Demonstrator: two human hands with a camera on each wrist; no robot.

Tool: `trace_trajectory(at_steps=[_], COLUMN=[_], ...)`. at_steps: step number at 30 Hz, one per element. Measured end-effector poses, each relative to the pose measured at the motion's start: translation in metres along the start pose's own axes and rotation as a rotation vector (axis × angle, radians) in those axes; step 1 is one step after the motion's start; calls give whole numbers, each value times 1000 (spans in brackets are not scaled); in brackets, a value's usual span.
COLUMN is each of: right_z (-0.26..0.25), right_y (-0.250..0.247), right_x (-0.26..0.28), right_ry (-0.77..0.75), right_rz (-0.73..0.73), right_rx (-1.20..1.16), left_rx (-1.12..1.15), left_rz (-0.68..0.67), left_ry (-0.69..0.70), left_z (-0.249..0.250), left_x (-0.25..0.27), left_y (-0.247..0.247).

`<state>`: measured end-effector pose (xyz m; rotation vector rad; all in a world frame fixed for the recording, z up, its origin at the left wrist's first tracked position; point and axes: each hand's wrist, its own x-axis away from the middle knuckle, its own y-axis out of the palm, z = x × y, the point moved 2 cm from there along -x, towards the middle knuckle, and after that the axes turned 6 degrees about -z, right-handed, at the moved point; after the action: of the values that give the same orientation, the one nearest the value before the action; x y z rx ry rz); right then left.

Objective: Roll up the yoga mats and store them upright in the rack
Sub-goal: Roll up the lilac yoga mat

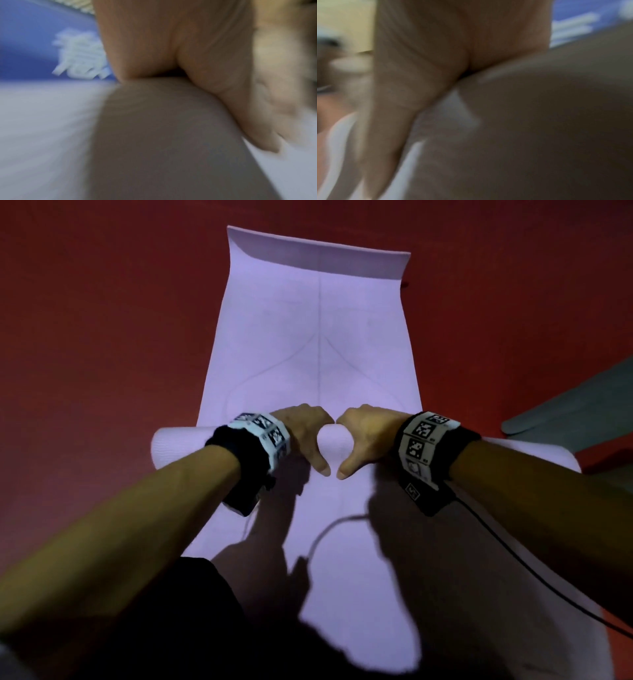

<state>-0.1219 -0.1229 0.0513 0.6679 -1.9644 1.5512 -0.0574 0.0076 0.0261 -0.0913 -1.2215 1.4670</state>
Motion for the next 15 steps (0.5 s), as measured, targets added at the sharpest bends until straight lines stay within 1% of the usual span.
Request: trace_trajectory(at_steps=[2, 4, 5, 7, 9, 11, 13, 15], right_z=[7, 14, 15, 15, 8, -1, -6, -5], right_y=[-1, 0, 2, 3, 3, 5, 7, 8], right_x=[-1, 0, 1, 4, 8, 12, 10, 7], right_ry=[2, -9, -22, -35, -48, -44, -33, -47], right_rz=[-87, -170, -189, -160, -63, 19, 8, -70], right_rx=[-130, -252, -293, -287, -148, 0, 14, -106], left_rx=[-156, -218, -195, -75, 57, 173, 233, 155], left_rz=[91, 107, 88, 18, -32, -41, -49, -22], left_ry=[-17, -27, -29, -11, 7, 24, 55, 51], left_z=[4, 11, 12, 10, 3, -6, -9, -7], left_x=[3, 5, 4, 2, 3, 4, 8, 12], left_y=[7, 12, 12, 7, 7, 10, 13, 13])
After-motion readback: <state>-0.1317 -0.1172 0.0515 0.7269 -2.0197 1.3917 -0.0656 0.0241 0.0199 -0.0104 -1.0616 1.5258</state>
